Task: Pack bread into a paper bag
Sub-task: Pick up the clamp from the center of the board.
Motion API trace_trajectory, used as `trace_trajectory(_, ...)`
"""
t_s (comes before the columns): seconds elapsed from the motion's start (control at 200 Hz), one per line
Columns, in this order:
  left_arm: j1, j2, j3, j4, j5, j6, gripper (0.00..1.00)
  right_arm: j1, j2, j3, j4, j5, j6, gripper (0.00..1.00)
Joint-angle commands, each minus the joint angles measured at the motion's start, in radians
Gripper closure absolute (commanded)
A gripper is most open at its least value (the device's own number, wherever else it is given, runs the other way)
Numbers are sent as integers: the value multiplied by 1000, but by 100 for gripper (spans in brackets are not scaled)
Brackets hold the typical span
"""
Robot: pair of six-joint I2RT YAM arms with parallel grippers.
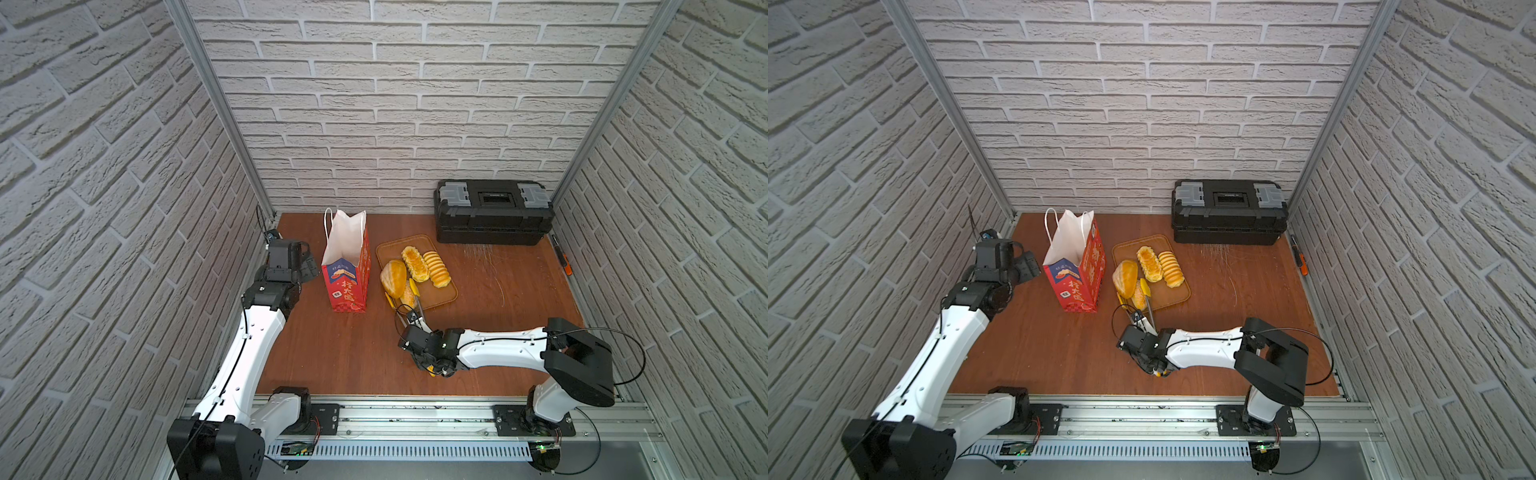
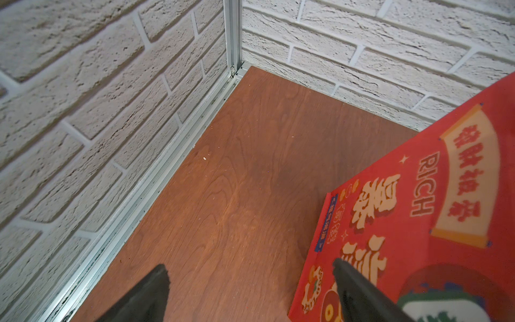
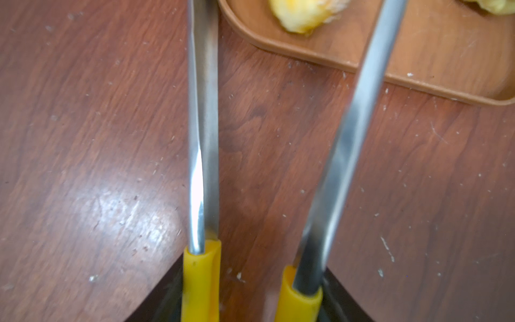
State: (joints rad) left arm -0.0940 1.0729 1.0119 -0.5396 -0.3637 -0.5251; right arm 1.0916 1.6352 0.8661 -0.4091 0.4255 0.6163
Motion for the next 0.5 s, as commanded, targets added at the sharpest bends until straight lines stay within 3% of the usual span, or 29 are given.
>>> trace_trajectory(0.0, -6, -5, -15, 24, 2, -7, 6, -17, -64, -18, 10, 16, -5, 47)
trace_trajectory(0.495, -5, -1, -10, 14, 1, -7, 6, -38, -144, -46, 55, -47, -38, 75)
